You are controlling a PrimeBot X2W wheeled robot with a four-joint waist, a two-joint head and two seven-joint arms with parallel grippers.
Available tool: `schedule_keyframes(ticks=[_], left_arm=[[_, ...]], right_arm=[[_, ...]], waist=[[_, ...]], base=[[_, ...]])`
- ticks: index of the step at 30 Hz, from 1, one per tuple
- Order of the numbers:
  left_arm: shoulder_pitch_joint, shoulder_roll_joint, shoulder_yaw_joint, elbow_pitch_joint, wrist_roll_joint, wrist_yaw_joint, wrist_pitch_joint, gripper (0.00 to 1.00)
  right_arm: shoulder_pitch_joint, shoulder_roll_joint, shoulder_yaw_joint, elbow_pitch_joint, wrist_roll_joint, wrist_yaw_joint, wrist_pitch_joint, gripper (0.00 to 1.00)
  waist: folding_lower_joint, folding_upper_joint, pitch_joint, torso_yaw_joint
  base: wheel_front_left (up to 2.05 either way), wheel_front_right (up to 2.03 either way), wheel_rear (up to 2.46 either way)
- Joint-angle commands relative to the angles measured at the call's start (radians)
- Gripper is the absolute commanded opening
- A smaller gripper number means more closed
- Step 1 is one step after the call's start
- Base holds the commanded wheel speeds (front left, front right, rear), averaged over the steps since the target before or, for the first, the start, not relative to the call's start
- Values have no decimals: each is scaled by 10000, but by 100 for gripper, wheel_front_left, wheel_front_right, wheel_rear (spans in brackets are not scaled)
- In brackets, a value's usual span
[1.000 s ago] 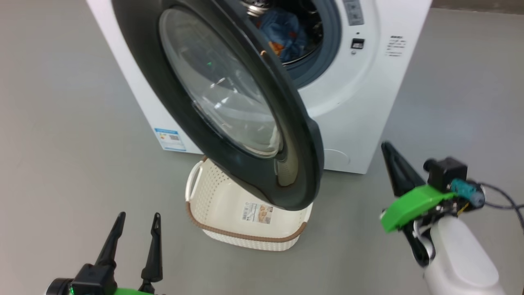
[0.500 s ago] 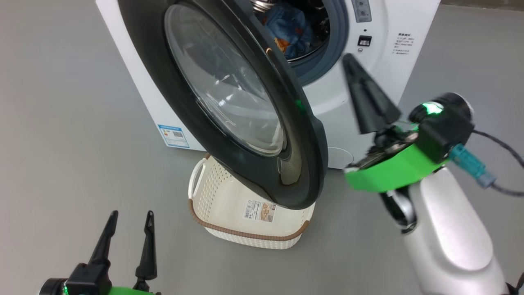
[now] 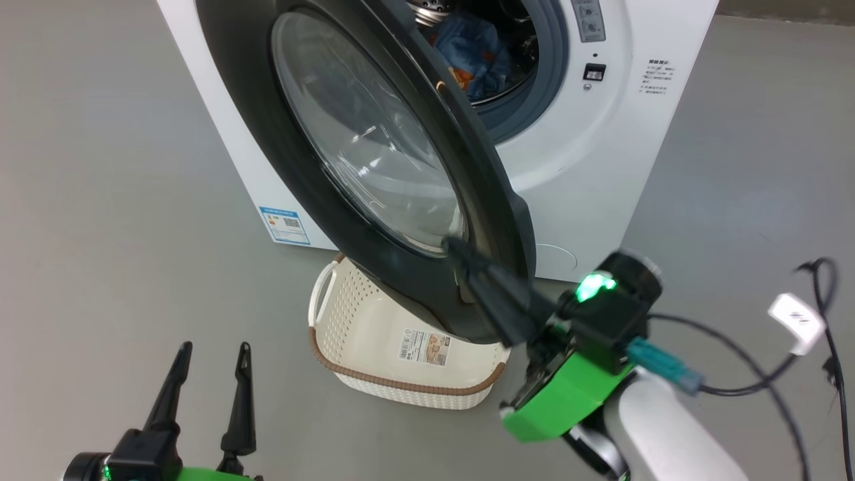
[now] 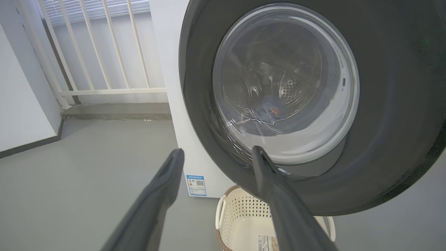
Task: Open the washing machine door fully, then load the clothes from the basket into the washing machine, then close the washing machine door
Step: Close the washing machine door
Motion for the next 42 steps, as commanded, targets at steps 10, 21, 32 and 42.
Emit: schedule_keyframes(ticks=[10, 21, 32, 42], left_arm=[[-306, -36, 462, -284, 176, -121, -93, 100], [-345, -146, 580, -293, 238, -226, -93, 100], [-371, -225, 680, -309, 357, -295, -93, 100], [-500, -294, 702, -380, 401, -311, -93, 100]], right_arm=[[198, 111, 713, 2124, 534, 62, -152, 0], [-472, 125, 350, 3757, 633, 62, -718, 0], [-818, 105, 93, 4296, 587, 62, -947, 0], [-1240, -85, -321, 4596, 512, 62, -1011, 0]], waist=[[0, 0, 76, 38], [0, 0, 171, 15], [0, 0, 296, 17], [0, 0, 615, 46]], base=[[0, 0, 0], [0, 0, 0], [0, 0, 0], [0, 0, 0]])
